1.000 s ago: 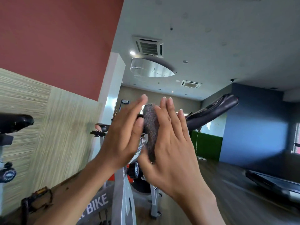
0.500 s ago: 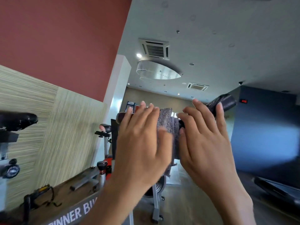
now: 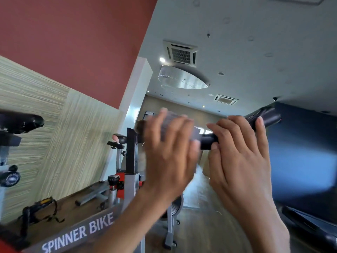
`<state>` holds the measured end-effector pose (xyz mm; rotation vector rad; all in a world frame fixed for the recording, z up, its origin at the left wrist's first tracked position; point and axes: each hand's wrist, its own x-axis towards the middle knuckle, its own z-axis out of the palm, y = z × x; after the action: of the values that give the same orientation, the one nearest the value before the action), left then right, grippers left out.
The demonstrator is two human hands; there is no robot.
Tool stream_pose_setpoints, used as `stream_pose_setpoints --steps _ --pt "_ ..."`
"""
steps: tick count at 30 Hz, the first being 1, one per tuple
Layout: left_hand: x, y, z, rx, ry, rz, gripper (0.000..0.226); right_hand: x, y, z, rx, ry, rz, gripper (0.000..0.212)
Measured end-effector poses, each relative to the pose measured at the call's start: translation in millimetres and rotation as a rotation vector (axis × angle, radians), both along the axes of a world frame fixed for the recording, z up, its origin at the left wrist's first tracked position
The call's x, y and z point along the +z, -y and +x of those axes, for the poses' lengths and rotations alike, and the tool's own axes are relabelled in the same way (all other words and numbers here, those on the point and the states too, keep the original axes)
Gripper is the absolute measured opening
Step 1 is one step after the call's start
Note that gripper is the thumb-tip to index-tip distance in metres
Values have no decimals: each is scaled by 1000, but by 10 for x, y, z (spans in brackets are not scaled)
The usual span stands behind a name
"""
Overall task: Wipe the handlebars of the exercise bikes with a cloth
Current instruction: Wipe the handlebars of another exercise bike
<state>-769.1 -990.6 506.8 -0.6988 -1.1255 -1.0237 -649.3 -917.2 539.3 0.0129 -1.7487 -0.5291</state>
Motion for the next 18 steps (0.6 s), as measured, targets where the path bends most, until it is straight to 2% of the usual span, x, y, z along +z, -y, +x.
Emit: stream_pose_setpoints --steps 3,7,11,14,18 --pt "-38 -98 -6 40 -53 -23 43 -1 11 12 -24 -4 -8 31" --pt "-81 -18 -269 46 -47 85 41 13 16 48 -59 -6 12 31" --pt "-106 8 -397 -100 66 209 44 6 21 19 -64 -30 -5 32" --pt "-95 19 -532 -287 152 309 46 -5 35 -62 -80 -80 -21 35" --pt "-85 -25 -557 -438 91 343 47 -45 83 -165 -115 -149 -31 40"
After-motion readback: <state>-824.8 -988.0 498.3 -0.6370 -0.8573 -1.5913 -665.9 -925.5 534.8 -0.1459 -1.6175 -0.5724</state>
